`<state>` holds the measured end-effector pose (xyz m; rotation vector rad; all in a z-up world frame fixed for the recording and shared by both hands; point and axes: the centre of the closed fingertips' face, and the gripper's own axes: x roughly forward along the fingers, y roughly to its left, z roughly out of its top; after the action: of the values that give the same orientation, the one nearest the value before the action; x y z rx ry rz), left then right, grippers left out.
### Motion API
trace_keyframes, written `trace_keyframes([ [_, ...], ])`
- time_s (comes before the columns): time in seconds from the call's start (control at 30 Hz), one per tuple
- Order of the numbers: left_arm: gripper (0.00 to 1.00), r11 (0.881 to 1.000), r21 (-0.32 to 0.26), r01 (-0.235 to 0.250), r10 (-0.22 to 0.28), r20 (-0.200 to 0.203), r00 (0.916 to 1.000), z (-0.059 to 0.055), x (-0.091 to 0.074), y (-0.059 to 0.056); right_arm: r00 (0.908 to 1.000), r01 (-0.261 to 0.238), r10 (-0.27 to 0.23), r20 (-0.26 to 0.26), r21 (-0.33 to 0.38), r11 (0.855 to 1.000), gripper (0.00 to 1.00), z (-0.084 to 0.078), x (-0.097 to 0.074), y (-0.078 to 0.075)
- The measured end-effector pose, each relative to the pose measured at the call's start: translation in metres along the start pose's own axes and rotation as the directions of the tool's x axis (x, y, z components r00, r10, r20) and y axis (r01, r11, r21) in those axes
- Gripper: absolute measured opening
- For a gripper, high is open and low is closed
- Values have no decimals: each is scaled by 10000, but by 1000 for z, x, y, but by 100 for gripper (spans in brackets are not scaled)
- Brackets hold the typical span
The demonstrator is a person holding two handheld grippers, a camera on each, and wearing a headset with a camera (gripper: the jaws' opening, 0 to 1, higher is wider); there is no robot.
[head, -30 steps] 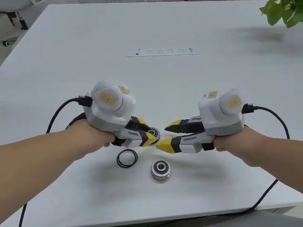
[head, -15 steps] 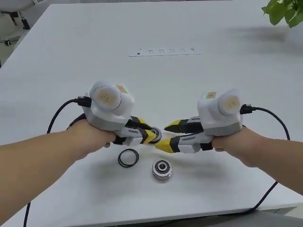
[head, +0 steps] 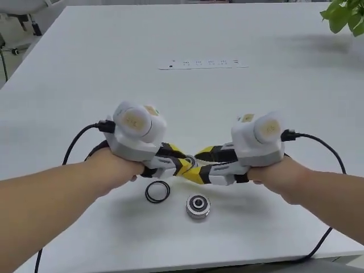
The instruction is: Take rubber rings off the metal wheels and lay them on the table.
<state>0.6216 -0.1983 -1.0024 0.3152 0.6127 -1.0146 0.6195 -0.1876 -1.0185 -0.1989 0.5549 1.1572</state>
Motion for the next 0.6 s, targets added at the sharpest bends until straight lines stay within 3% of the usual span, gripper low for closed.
trace_keyframes([
  [0.6, 14, 9999, -39, -138, 138, -5, 9999, -1, 1, 2, 9999, 124, -127, -110, -260, 9996, 19, -5, -8, 1],
])
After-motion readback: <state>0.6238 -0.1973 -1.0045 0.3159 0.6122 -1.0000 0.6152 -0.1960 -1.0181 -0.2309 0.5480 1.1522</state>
